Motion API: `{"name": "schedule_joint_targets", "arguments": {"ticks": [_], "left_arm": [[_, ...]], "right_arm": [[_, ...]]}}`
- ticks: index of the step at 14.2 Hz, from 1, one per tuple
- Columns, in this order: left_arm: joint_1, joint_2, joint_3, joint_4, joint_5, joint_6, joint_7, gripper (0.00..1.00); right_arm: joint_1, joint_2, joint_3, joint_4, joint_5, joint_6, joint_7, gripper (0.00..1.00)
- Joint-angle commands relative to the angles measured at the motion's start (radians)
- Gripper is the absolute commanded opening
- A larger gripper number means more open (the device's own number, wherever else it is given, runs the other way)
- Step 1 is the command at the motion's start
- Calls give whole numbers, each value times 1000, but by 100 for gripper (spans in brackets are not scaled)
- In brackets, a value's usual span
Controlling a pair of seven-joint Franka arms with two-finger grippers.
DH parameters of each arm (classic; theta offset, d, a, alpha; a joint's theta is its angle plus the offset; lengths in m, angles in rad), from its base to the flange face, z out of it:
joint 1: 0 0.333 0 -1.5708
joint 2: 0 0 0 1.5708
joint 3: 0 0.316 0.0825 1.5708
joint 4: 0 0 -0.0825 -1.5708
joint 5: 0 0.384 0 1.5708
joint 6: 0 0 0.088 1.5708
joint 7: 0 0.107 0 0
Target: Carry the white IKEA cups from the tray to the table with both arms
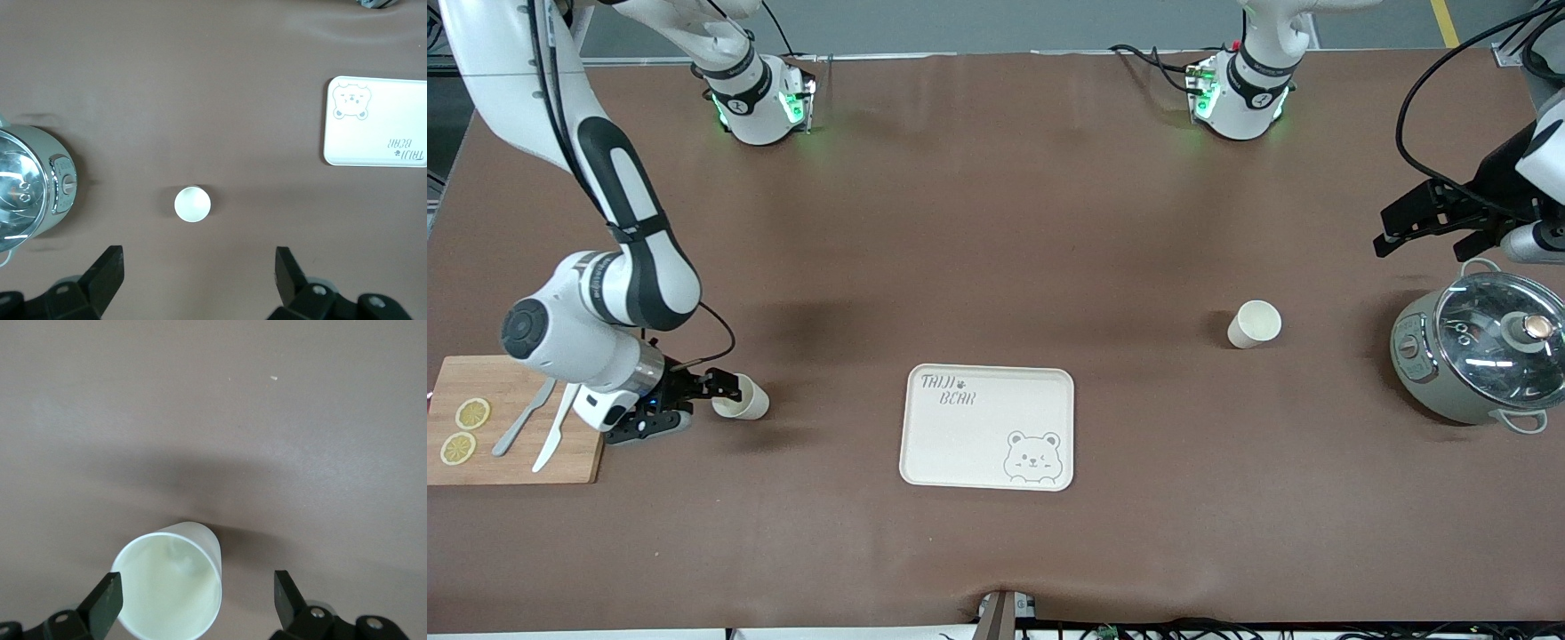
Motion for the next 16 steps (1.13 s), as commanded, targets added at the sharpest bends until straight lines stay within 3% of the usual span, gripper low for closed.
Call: {"name": "schedule_joint_targets", "arguments": {"ticks": [1, 3, 5, 7, 10, 13, 16], "left_arm": [[4, -9, -20, -1, 96, 25, -15, 100], [9, -6, -57, -8, 176, 27, 1, 100], [9, -5, -57, -29, 179, 25, 4, 100], [10, -9, -60, -41, 179, 18, 7, 100], [10, -7, -66, -43, 178, -20, 78, 100], [19, -7, -65, -41, 172, -41, 128, 100], [19, -6, -65, -40, 165, -41, 113, 100]], "right_arm": [[-27, -32, 10, 77, 22, -131, -12, 100], [-26, -77, 9, 108, 10, -196, 31, 100], [-26, -133, -2, 163, -25, -309, 86, 100], [-27, -147, -8, 311, -140, -494, 118, 100], [-35, -151, -17, 465, -153, -726, 163, 100], [-41, -200, -36, 528, -159, -831, 175, 100], [-50, -214, -105, 603, -157, -877, 174, 100]]}}
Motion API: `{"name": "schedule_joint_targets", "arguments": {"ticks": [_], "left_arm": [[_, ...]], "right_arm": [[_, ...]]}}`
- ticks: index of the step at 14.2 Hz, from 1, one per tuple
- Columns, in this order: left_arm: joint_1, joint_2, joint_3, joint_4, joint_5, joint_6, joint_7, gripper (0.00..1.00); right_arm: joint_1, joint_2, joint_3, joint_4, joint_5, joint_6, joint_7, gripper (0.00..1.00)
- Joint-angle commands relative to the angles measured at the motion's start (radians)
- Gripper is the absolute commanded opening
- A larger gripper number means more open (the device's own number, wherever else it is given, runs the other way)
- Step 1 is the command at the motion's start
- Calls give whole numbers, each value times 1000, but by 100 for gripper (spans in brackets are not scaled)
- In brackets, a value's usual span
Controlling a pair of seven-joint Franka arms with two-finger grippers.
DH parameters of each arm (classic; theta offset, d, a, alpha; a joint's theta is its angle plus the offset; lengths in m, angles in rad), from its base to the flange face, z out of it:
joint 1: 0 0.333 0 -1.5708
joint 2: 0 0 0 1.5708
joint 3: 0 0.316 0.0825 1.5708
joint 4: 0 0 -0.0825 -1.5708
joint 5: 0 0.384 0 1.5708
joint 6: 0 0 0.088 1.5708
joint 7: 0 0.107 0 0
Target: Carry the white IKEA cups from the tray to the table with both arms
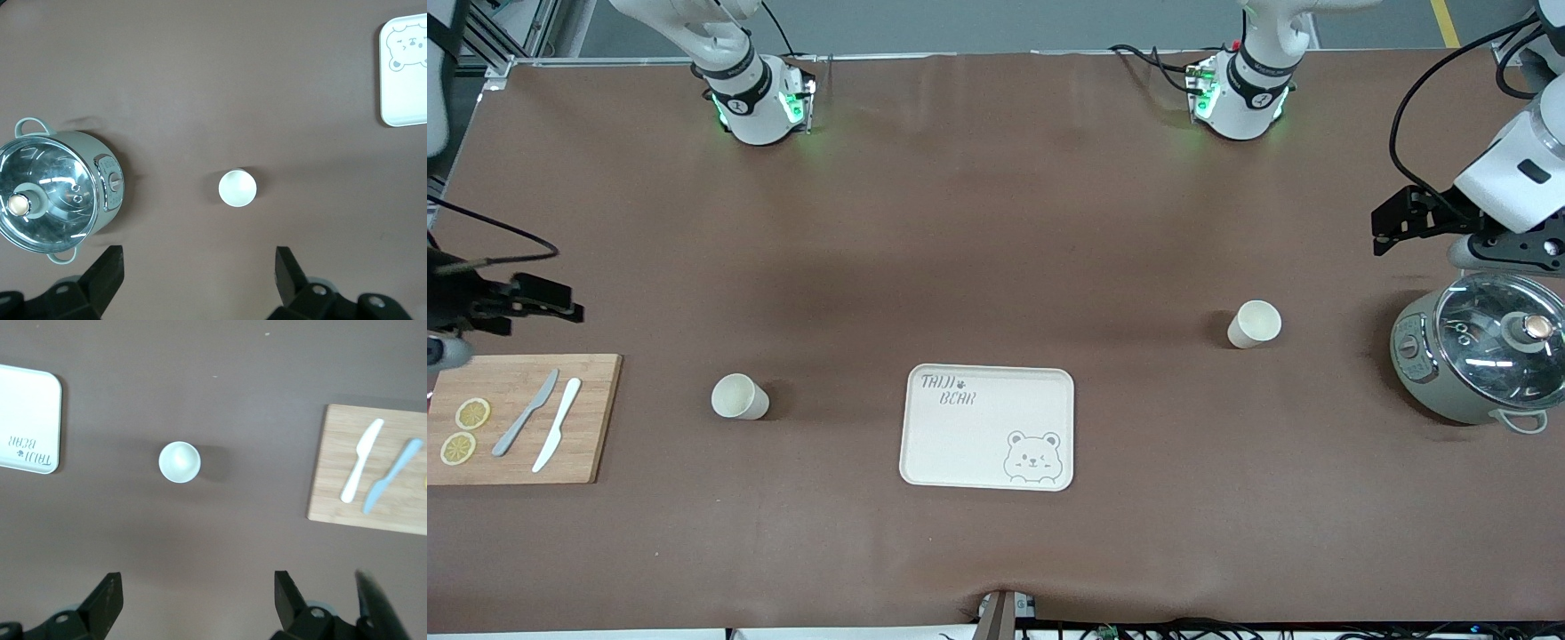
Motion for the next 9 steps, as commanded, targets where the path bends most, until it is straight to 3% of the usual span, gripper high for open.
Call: {"name": "schedule_joint_targets", "arguments": {"ticks": [1, 4, 6, 9], "left_arm": [[11, -9, -11, 1, 10, -14, 4, 100], [14, -10, -6, 3, -8, -17, 5, 100], [14, -9, -4, 4, -23, -29, 4, 100], [17, -9, 2, 3, -62, -44, 2, 100]], "right_arm": [[-21, -2, -61, 65, 0, -13, 3, 100], [-50, -18, -63, 61, 61, -36, 5, 100], [-20, -11, -49, 32, -65, -8, 8, 100], [2, -20, -47, -57, -52, 81, 23, 100]]}}
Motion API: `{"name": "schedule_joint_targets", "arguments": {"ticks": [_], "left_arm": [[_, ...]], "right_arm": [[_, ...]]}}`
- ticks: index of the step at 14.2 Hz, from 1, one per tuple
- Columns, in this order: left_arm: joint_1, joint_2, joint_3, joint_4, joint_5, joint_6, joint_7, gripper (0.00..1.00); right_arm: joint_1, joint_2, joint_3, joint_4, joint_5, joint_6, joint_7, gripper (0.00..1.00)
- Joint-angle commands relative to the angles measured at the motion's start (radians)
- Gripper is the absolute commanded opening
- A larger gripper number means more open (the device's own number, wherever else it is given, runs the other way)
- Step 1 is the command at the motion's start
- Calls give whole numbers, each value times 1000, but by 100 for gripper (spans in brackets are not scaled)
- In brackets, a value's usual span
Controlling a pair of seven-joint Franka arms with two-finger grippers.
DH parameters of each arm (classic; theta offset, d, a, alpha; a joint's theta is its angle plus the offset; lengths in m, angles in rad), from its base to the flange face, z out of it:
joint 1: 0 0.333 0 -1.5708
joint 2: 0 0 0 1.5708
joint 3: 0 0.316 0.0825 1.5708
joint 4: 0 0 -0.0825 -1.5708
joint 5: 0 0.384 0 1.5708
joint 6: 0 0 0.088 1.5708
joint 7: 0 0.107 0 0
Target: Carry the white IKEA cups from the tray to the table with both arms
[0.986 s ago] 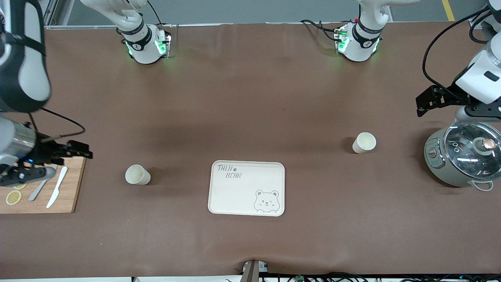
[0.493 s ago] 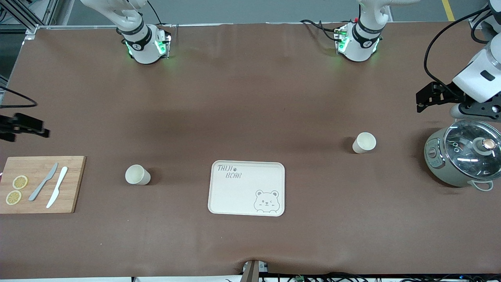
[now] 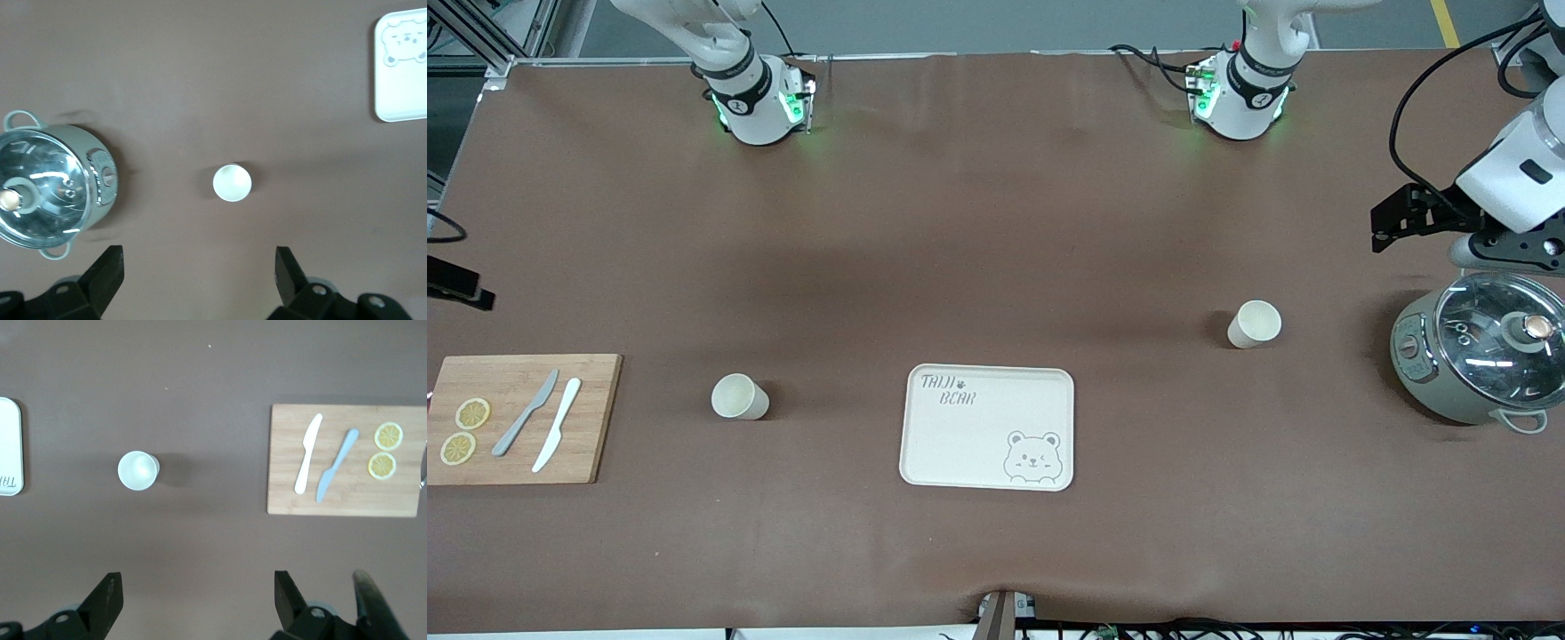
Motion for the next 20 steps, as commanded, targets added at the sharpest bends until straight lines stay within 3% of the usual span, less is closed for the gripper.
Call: {"name": "schedule_joint_targets", "arguments": {"ticks": [1, 7, 12, 20], "left_arm": [[13, -9, 0, 1, -30, -21, 2, 100], [27, -10, -2, 4, -32, -45, 6, 100], [27, -13, -2, 4, -33, -57, 4, 100], [26, -16, -2, 5, -30, -74, 2, 100]], "right_arm": [[18, -15, 6, -59, -17, 44, 60, 100], [54, -37, 8, -174, -16, 155, 107, 100], [54, -205, 8, -459, -17, 346, 96, 100], [52, -236, 8, -502, -17, 359, 82, 100]]}}
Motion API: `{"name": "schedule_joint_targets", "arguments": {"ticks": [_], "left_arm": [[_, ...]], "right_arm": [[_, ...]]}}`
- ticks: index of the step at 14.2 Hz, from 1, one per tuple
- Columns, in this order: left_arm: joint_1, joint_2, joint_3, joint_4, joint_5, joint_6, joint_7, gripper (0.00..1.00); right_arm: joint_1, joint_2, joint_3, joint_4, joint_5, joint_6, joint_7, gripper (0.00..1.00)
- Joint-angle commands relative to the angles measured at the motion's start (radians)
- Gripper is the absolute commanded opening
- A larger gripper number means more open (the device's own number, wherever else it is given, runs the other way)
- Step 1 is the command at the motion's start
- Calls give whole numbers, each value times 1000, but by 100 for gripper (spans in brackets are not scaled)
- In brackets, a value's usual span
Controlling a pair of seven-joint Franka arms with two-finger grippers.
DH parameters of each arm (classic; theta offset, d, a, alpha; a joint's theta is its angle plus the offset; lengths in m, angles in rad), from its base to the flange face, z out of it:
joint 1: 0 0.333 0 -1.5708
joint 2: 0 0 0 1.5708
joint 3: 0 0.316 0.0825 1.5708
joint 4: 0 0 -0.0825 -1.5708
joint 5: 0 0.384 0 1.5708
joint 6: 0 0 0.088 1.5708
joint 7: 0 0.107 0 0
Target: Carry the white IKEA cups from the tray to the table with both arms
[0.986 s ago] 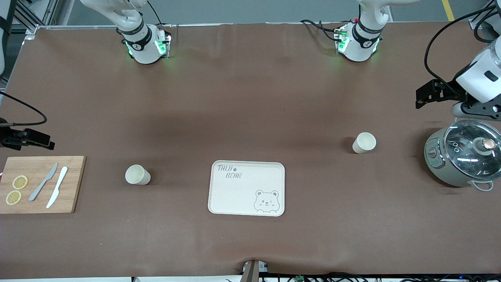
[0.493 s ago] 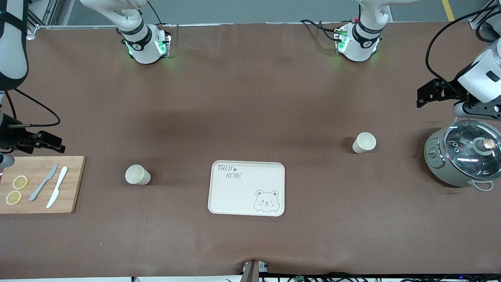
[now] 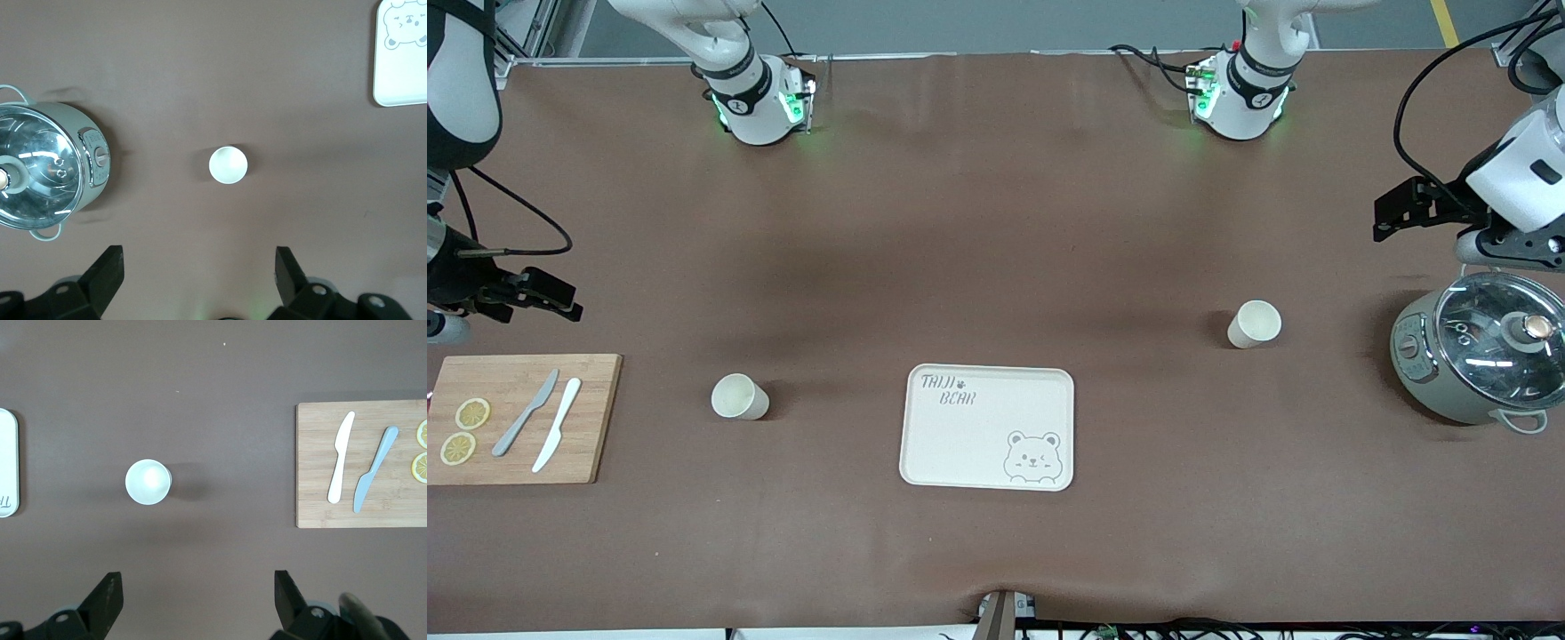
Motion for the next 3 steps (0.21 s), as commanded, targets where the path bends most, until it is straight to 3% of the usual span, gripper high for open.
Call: {"name": "schedule_joint_targets", "arguments": {"ticks": [1, 3], "left_arm": [[9, -14, -4, 3, -15, -18, 3, 100], [9, -11, -4, 3, -15, -18, -2, 100]], "right_arm": [[1, -28, 4, -36, -19, 19, -5, 100], [3, -28, 4, -36, -19, 22, -5, 100]]}}
